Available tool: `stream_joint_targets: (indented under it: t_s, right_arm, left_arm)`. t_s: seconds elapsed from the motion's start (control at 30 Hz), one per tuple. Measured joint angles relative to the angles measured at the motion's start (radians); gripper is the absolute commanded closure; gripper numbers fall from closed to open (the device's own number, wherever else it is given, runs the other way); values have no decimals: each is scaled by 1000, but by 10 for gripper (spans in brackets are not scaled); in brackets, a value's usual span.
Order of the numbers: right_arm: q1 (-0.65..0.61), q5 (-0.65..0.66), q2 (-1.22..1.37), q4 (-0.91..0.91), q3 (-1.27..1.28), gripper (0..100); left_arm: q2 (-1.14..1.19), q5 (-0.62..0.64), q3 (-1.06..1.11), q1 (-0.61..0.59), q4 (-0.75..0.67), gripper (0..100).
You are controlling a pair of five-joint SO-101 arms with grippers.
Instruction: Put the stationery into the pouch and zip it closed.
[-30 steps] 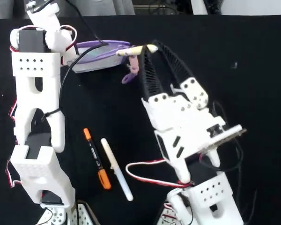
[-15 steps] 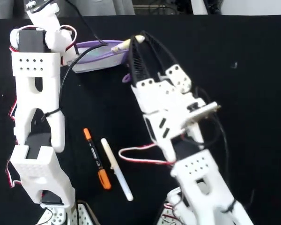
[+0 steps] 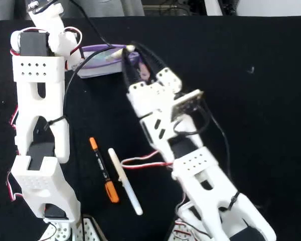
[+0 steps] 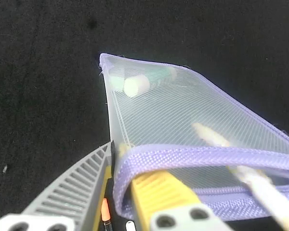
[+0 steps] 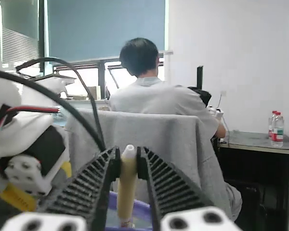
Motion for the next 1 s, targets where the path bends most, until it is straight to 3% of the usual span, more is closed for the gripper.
stream_joint_targets:
  t_s: [0.1, 0.5, 0.8, 1.0]
  right_arm:
    - [-40, 0, 0, 5, 8, 681]
    - [-72, 0, -104, 356, -21, 743]
    - [-130, 0, -539, 965, -58, 744]
    - [-198, 61, -539, 1315, -118, 744]
  left_arm:
    - [0, 0, 0, 0, 0, 972]
    - [0, 0, 0, -6, 0, 972]
    - [2, 0, 0, -95, -3, 972]
    - [2, 2, 0, -104, -12, 972]
